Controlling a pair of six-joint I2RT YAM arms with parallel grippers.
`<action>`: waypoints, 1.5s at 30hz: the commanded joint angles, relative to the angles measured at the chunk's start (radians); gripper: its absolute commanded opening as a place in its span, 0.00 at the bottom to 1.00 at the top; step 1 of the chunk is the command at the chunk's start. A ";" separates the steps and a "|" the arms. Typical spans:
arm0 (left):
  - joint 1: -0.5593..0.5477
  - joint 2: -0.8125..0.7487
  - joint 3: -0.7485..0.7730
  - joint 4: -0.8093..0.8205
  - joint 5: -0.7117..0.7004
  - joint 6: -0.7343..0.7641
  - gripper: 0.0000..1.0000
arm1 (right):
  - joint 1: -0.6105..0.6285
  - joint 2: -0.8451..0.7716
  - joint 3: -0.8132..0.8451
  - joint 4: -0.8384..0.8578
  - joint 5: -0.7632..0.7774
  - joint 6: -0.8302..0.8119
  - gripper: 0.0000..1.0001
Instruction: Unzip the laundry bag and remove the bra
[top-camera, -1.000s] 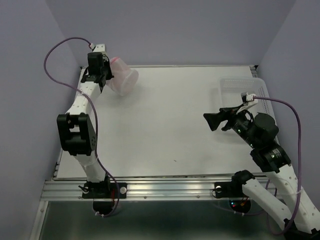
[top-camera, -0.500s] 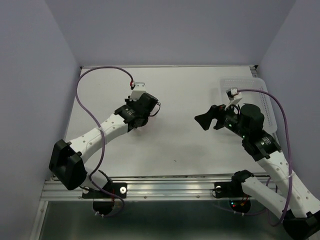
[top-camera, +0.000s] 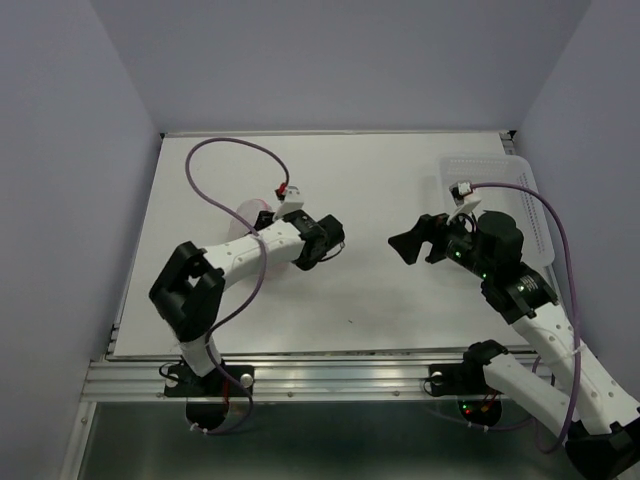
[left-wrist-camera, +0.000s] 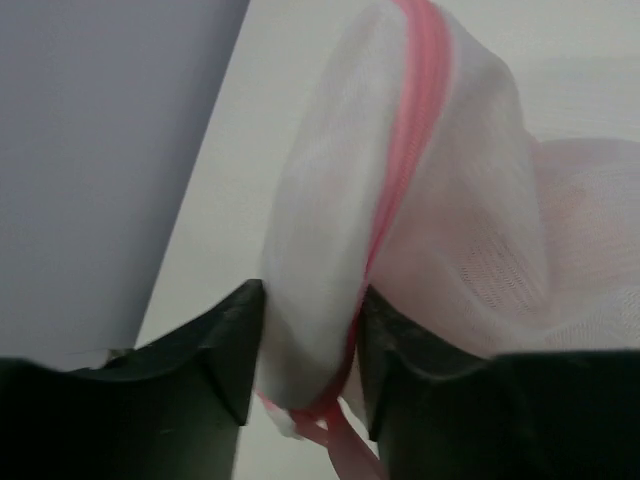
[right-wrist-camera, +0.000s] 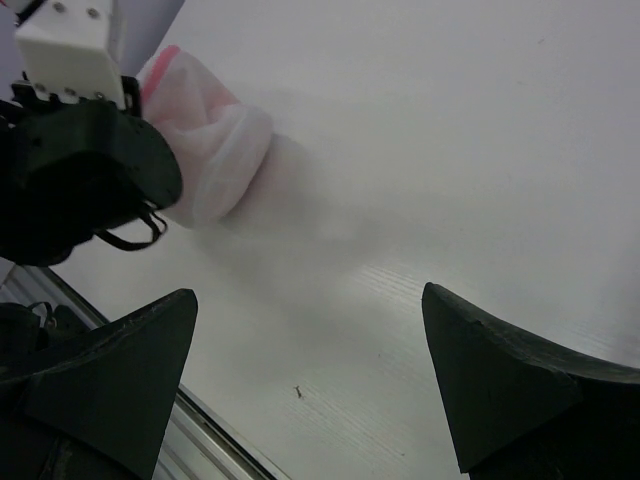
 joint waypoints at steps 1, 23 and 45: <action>-0.131 0.128 0.114 -0.051 -0.050 -0.101 0.57 | 0.004 -0.012 -0.024 0.048 -0.001 -0.001 1.00; -0.254 -0.115 0.300 0.364 0.266 0.316 0.99 | 0.004 -0.175 0.029 0.047 0.141 -0.029 1.00; 0.059 -0.498 -0.316 0.836 0.688 0.294 0.98 | 0.461 0.457 -0.013 0.443 0.210 0.132 0.62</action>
